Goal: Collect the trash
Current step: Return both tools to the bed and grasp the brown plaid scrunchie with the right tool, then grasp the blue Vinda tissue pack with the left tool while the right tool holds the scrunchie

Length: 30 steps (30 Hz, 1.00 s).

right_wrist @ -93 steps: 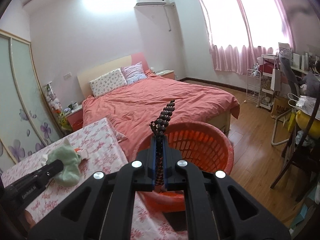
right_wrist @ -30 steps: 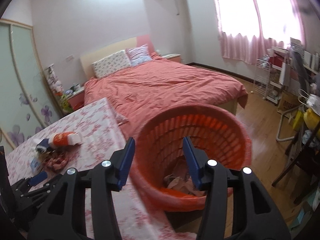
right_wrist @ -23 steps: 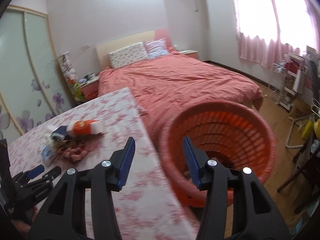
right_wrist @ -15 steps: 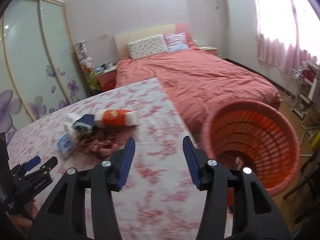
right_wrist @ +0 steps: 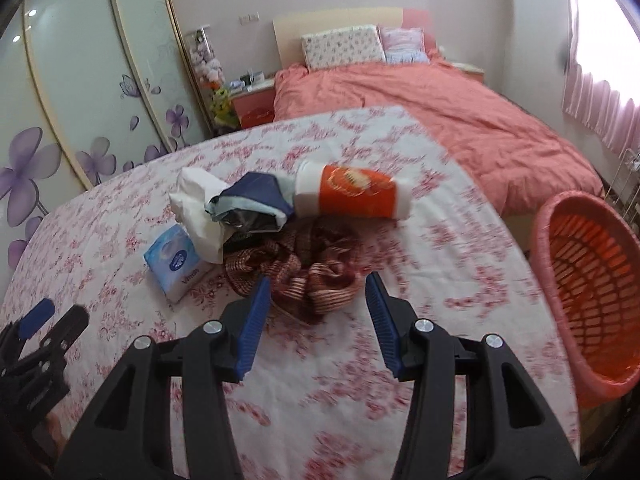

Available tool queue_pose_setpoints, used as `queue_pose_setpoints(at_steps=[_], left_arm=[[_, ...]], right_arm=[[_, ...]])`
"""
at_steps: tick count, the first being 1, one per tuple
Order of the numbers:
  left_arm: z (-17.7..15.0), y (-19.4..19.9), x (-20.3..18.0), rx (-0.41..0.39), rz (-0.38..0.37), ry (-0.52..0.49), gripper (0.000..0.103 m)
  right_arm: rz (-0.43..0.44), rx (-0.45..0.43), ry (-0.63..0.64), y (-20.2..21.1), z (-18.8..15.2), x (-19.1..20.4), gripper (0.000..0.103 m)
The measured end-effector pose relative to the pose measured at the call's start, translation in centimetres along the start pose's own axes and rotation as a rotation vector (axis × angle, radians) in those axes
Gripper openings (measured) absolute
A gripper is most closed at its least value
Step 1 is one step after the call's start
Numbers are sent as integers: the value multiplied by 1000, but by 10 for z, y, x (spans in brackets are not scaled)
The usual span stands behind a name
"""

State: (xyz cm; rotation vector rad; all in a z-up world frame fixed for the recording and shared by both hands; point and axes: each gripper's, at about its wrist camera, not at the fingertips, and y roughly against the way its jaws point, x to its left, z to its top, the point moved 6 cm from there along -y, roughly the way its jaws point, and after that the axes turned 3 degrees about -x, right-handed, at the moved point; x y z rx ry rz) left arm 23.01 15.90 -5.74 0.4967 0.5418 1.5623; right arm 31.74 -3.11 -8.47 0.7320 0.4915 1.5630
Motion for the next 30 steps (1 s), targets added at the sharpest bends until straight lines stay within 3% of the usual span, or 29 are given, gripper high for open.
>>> queue_pose_setpoints(at_steps=[9,16,24,30], left_arm=[[-10,-8,6,43,-58,60,82],[-13,-13,0,53,-68,49,82],[-15,-14,-6,68,-79,50,82],[-16,-16,-13,82,-88,51,82]], right_arm=[[-59,71,-31,-34,-3,-6,48],[-46,63,-8,-33,-6,-8,12],[-11,25,-24,-3,-14,-18,9],[-33,-16,-40,26,-20,-40,9]])
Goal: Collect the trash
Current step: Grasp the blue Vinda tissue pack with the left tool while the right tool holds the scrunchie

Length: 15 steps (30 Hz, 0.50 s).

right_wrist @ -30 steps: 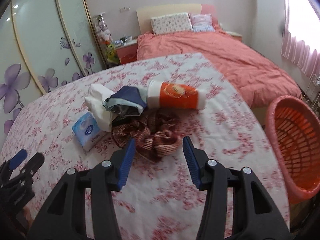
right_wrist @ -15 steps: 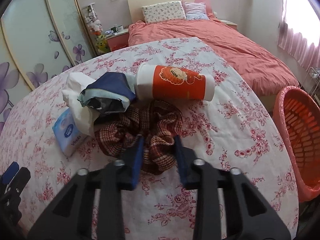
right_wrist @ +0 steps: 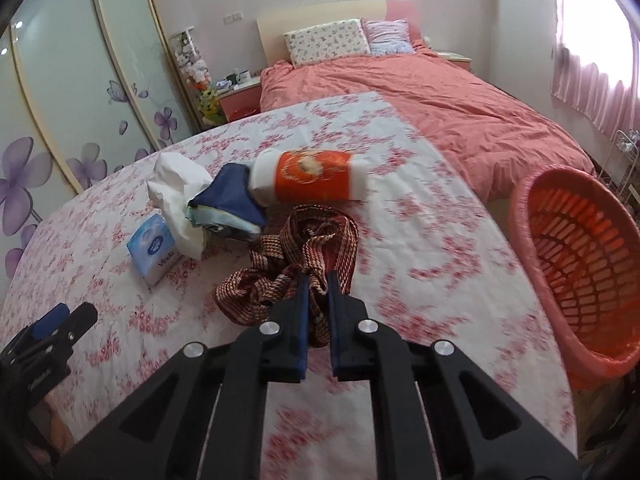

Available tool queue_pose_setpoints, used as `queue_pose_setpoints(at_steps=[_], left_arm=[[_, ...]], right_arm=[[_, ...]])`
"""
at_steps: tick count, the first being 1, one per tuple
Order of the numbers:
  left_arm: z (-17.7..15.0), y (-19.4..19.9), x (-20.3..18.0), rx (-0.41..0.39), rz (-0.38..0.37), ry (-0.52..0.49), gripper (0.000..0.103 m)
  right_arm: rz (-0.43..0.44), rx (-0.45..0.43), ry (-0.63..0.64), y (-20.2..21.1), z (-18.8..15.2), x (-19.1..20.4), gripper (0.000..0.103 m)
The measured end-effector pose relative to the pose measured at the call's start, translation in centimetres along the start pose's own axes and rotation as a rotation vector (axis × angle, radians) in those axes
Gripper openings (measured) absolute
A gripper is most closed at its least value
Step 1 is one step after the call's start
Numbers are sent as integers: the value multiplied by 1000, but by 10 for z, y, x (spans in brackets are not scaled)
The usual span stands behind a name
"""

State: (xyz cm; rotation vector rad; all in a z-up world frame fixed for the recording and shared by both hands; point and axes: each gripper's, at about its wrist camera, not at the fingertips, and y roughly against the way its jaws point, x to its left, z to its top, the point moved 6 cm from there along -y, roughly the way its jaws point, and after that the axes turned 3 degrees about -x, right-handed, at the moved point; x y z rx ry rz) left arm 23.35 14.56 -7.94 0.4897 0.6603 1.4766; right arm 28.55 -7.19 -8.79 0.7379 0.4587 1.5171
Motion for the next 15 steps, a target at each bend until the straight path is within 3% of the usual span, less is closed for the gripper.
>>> queue_pose_setpoints(at_steps=[6,15], left_arm=[[7,-9,-12,4,9,2,82],[30,-48,-32,28,40,13,88]], right_arm=[[-52,-45,-23,20,0,-27,9],[-45,-50,-57,26,-2,-45,9]])
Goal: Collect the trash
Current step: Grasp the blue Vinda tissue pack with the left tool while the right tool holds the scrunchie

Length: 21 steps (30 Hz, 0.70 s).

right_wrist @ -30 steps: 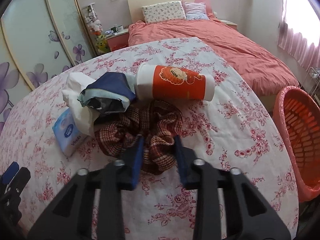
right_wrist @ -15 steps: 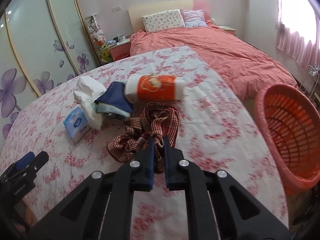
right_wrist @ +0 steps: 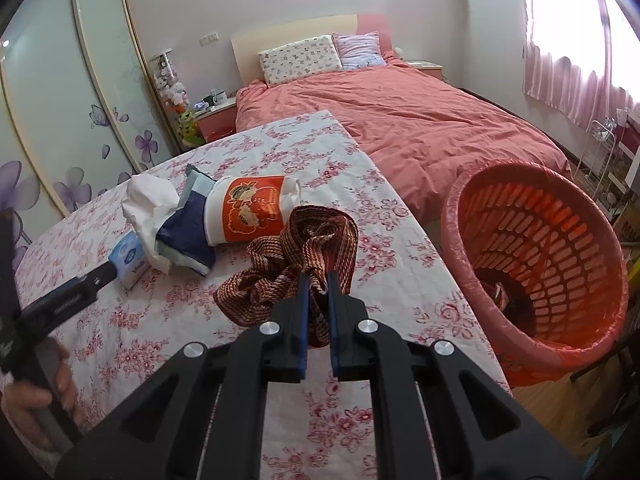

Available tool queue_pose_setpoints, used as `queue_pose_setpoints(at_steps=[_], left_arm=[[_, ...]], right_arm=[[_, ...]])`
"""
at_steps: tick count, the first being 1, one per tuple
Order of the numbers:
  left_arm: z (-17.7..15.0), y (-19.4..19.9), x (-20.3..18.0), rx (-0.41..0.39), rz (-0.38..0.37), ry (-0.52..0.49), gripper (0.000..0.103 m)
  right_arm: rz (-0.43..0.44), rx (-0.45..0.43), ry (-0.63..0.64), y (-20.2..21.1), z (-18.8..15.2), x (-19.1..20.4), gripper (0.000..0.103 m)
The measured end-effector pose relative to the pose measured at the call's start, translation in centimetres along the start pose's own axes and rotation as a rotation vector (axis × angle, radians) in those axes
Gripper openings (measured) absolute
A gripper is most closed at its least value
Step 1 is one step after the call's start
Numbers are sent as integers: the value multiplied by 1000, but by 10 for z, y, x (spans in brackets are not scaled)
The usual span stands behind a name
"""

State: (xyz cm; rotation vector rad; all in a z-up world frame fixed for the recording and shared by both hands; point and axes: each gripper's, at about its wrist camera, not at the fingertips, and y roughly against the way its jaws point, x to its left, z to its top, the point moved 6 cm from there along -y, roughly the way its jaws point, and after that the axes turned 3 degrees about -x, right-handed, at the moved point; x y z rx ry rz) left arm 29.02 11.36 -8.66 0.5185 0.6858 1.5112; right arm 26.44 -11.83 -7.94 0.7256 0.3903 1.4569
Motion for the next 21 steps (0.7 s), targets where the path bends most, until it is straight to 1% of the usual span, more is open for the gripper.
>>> queue_pose_setpoints(at_steps=[5,8,11,12,16,21], left_arm=[[9,-20,-3,42,7,85,88],[13,-25,-9,45,25,97,88],[13,-35,-15,59,78,44,88],[12,-35,-16,57,84,33,88],[8,-26,-17,53,83,-9,87],[-4,-10,-2,52,62,-69,87]], right_arm=[[3,8,-12,-3,-2,-6,9],[1,12,-14,-5,-3,-8,9],[0,15,-21,-6,-4,-10,9],[1,16,-23,-6,-3,-11,9],[2,15,-26,-5,-3,-12,9],[15,10,-24,-2,-3,-9,9]])
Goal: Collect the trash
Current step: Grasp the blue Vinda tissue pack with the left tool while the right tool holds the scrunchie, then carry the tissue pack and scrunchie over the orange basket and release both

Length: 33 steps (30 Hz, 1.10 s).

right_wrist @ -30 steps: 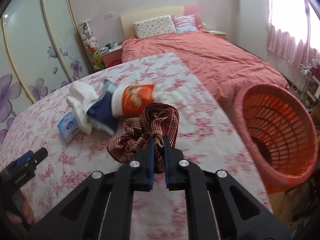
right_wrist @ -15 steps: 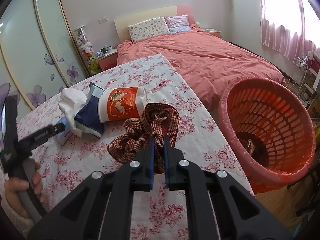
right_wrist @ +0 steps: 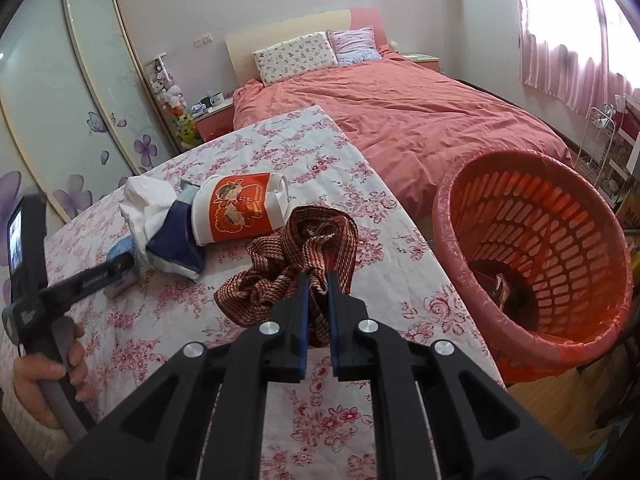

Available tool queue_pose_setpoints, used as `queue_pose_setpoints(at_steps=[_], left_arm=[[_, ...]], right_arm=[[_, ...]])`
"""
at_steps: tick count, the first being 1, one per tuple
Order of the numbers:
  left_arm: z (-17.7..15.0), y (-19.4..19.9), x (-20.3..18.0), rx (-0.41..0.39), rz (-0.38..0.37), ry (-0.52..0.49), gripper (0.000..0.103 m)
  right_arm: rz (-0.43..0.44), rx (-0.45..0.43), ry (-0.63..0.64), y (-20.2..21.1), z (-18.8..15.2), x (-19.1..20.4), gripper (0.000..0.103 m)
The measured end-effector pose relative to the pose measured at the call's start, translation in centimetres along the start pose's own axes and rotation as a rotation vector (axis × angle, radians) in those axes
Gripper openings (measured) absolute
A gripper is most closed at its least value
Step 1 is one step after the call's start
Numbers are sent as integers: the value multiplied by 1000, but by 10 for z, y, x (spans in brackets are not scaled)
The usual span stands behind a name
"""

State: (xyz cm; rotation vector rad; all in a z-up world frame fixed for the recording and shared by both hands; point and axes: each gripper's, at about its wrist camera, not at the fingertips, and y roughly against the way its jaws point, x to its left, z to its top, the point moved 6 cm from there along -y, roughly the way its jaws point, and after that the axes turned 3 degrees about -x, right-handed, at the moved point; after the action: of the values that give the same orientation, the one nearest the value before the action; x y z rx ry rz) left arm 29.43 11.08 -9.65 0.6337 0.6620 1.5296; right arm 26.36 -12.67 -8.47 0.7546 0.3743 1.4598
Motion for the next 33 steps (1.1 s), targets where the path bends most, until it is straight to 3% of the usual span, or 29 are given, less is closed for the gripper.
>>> queue_pose_setpoints(at_steps=[5,13,15,16,18,20,33], left_arm=[[-1,5,16,-4,-16,16,87],[5,-10,7,10,-3,17,87],[4,-13,5,23,-2,16,82],[3,-15,6,29,-10,20,73],[4,-14,5,23,-18,30,66],[4,-12,4,20,-24,27,53],[6,27,4,-69,-60,27,52]], right_arm=[[12,-2,8,1,-1,6,9],[10,-2,6,1,0,9,9],[8,-4,4,2,0,9,9],[7,-4,4,3,0,8,9],[7,-6,3,4,1,6,9],[8,-9,3,6,1,6,9],[-1,-66,2,35,10,-3,9]])
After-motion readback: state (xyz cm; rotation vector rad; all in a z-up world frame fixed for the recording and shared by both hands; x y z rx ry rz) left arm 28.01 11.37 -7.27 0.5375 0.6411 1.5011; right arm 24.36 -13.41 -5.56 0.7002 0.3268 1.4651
